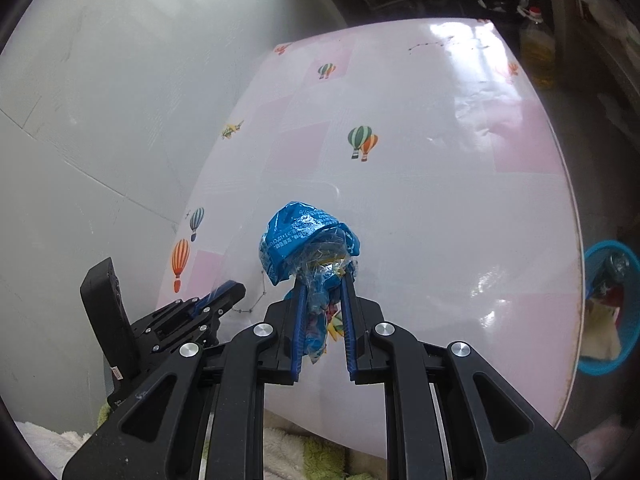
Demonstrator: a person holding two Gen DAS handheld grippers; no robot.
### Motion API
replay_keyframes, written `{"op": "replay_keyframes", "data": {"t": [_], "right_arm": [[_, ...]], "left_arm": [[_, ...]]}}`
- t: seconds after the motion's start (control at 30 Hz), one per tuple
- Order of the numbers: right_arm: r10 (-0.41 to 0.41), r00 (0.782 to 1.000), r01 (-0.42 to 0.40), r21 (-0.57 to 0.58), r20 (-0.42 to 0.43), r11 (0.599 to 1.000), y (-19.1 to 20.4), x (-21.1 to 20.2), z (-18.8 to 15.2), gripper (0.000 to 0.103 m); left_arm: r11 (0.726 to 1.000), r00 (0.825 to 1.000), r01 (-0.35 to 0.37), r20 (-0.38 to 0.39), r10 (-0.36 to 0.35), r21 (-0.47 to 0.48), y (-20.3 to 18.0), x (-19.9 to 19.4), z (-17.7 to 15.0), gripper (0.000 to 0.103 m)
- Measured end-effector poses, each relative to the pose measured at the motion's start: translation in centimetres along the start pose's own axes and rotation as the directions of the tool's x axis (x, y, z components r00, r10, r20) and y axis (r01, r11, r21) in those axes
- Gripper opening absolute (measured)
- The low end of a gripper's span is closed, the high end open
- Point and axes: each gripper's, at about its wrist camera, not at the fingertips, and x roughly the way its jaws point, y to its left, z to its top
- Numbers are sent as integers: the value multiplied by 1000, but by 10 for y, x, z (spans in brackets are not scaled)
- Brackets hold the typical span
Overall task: Collect trash
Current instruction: 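Carry the clear tray with the left tool to the wastebasket and release it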
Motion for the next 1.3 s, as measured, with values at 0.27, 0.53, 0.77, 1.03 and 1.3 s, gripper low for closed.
{"op": "replay_keyframes", "data": {"t": [0.27,0.53,0.77,1.03,1.3], "right_arm": [[-167,965,115,245,203,963,-91,-96,-24,15],[-385,897,191,592,219,783,-198,-147,-110,15],[-385,906,124,759,176,639,-269,-130,-165,16],[-385,908,77,836,166,543,-346,-111,-166,19],[-345,938,149,851,40,503,-415,-39,-152,39]], "left_arm": [[990,992,103,56,-109,98,-39,-18,35,5],[895,950,306,-42,-309,325,-176,-8,66,5],[797,908,410,-279,-311,444,-311,57,60,5],[748,910,343,-397,-116,568,-432,160,30,7],[803,909,294,-411,-66,519,-450,205,24,44]]}}
